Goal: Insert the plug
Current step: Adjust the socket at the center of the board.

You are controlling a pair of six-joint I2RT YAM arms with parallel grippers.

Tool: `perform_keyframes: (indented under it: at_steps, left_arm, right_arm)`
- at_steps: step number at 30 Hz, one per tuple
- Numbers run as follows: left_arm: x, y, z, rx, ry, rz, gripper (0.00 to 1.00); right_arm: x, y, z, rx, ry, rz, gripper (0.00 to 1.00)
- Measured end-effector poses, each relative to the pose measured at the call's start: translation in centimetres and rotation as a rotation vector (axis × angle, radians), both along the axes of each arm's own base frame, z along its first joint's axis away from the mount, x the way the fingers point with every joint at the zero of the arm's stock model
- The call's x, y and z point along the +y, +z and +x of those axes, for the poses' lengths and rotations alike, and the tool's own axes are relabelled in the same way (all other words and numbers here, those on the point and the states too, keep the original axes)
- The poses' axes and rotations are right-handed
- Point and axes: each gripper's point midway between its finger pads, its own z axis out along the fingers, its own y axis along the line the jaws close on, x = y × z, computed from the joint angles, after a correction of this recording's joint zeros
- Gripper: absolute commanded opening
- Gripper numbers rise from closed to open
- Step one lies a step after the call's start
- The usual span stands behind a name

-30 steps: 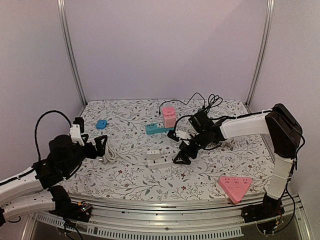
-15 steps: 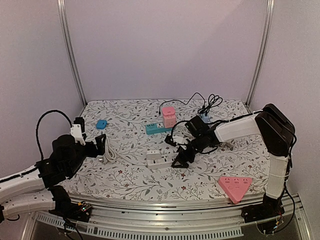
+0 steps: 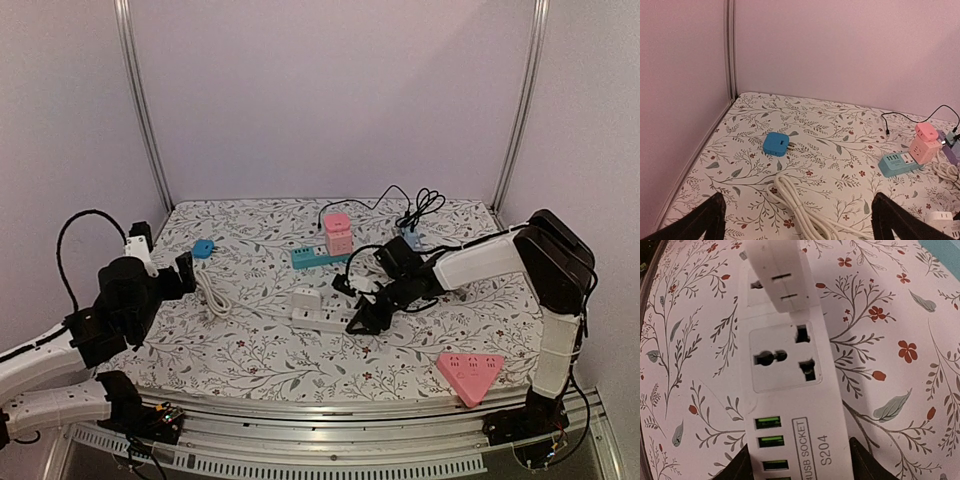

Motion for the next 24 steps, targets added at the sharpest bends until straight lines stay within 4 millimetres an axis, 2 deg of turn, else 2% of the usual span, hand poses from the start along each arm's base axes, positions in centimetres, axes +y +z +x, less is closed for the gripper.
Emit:
perform_keyframes:
  at_steps: [2,5,7,12,14,17,24]
  left_arm:
    - [0.5,0.4,1.0,0.033,0.046,0.028,1.00]
    - [0.4,1.0,3.7,0.097,0.093,0.069,1.00]
    - [-0.1,1.1,6.4,0.153,0.108,0.088,0.99]
    - [0.3,-0.8,14.5,0.342,0.163,0.087,1.00]
    - [1.2,-2.0,17.5,0.391,0.199,0.062,1.00]
    - [2.6,-5.1,20.7,0.477,0.251,0.048,0.99]
    - [3.3,-11.7,26.9,0.636,0.280,0.071,0.99]
  right_arm:
    - [-0.2,0.1,-0.1,-0.003,-0.006,0.002,0.52]
    - [-0.8,0.1,-0.4,-0.001,-0.028,-0.007,0.52]
    - [-1.2,0.1,-0.6,-0.001,-0.047,-0.015,0.52]
    - [-2.7,0.1,-0.9,-0.005,-0.101,-0.047,0.55]
    - [-3.6,0.0,-1.2,-0.006,-0.132,-0.069,0.59]
    - [-5.0,0.0,-1.8,0.004,-0.178,-0.105,0.67]
    - [-6.2,0.5,-2.1,0.017,-0.240,-0.125,0.70]
